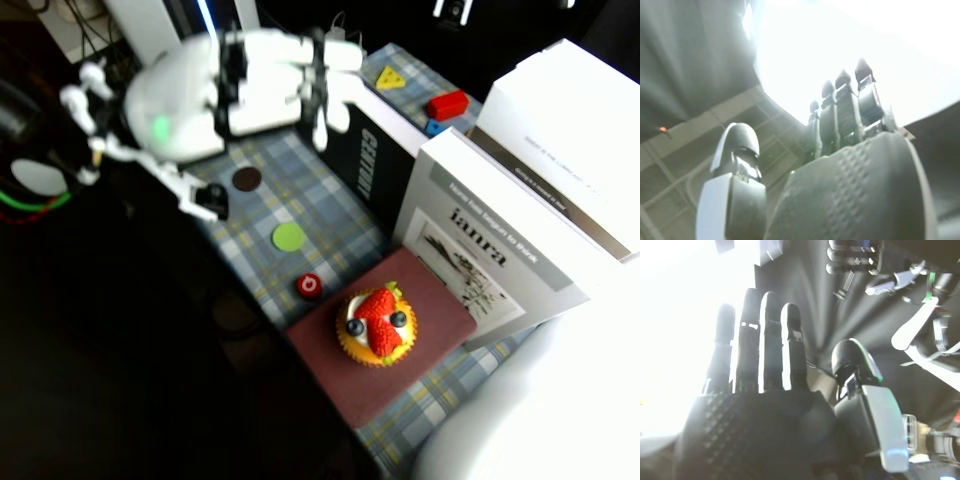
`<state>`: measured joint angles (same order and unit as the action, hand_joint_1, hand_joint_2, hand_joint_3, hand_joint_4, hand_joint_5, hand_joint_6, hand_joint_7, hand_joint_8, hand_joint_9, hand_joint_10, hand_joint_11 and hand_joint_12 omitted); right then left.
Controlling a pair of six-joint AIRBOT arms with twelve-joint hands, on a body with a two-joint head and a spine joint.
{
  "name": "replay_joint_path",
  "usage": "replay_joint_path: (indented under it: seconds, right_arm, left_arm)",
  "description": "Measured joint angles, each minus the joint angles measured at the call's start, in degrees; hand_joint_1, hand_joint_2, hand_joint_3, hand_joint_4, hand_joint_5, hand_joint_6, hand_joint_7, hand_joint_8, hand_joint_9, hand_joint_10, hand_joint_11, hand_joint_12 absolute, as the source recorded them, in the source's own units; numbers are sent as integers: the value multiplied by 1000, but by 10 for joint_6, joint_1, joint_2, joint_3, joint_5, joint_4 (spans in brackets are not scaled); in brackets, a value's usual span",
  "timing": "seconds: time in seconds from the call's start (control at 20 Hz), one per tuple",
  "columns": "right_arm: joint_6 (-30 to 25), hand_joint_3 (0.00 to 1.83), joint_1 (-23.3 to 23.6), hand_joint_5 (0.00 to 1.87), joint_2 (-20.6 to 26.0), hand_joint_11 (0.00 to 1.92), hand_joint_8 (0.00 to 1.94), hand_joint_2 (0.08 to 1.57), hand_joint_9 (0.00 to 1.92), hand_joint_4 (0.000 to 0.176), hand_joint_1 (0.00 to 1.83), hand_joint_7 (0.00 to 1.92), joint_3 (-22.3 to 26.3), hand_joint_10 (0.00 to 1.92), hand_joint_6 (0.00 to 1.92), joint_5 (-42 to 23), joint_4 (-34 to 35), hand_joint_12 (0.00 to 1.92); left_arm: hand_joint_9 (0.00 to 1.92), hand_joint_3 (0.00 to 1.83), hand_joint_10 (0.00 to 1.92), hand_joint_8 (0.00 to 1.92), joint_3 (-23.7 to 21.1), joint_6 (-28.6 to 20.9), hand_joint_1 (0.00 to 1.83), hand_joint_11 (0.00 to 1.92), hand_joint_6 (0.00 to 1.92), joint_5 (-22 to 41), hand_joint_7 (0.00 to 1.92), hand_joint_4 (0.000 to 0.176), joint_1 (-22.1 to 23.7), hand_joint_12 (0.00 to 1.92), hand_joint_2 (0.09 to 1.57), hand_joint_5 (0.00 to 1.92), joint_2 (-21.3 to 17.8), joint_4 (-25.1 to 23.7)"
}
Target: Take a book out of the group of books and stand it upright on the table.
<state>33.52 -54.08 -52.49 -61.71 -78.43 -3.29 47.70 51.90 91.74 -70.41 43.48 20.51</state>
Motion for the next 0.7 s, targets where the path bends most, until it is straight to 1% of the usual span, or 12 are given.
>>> replay_joint_path:
  seconds: [0.05,0.1,0.15,0.25,0.3,0.35,0.4,0.45,0.5,0.6,0.65,0.7]
  right_arm:
    - [0,1,-4,194,4,93,0,1164,302,122,612,310,4,8,0,-31,2,212]
    - [3,0,-5,188,6,101,0,1167,289,138,694,275,9,1,0,-52,1,108]
    - [18,0,-14,179,11,19,0,1076,97,168,865,117,21,0,0,-87,4,21]
    - [39,4,-31,312,14,0,0,1121,37,134,981,53,35,0,15,-145,-4,0]
    - [39,7,-34,246,14,0,5,1171,74,162,957,100,35,4,2,-154,-3,0]
    - [40,0,-33,287,15,43,7,1137,114,167,1020,170,39,5,7,-159,10,11]
    - [41,6,-27,385,17,8,1,1193,82,161,788,120,42,0,14,-158,26,1]
    - [45,18,-26,411,23,13,1,1232,57,104,541,67,42,0,14,-158,31,5]
    - [49,4,-25,661,31,24,10,1215,111,162,276,212,49,5,83,-158,33,15]
    - [49,13,-18,264,71,40,3,1304,143,123,10,231,89,9,3,-153,37,15]
    - [48,20,-16,244,83,73,4,1369,134,8,142,194,97,3,1,-163,35,29]
    - [43,43,-13,436,91,419,41,1522,619,125,255,581,100,27,16,-181,43,635]
  left_arm:
    - [266,0,0,1,8,-8,312,89,0,4,219,82,20,250,1283,143,0,-22]
    - [241,0,0,0,9,-8,344,107,0,3,187,55,42,149,1289,150,0,-37]
    - [239,1,0,5,9,-8,307,80,13,4,250,59,71,105,1296,279,0,-59]
    - [99,2,3,6,16,-7,120,2,75,17,278,110,107,3,1292,648,0,-106]
    - [100,0,2,16,16,-7,238,0,24,17,339,132,115,0,1268,561,0,-114]
    - [238,4,41,16,17,-7,373,28,16,16,366,92,126,12,1309,563,0,-116]
    - [557,3,8,3,17,-8,641,58,3,18,491,0,132,726,1359,389,-3,-112]
    - [713,0,27,9,17,-17,564,270,28,17,596,13,133,1011,1345,495,-9,-111]
    - [834,28,58,26,17,-23,570,508,1469,16,726,143,134,964,1432,401,-17,-112]
    - [1020,2,148,65,17,-27,194,551,706,18,923,45,167,1177,1438,478,-11,-106]
    - [895,3,408,38,17,-34,457,510,1645,26,899,150,167,1421,1486,373,-7,-107]
    - [791,10,905,90,17,-56,488,621,1636,26,971,153,169,1491,1477,357,2,-109]
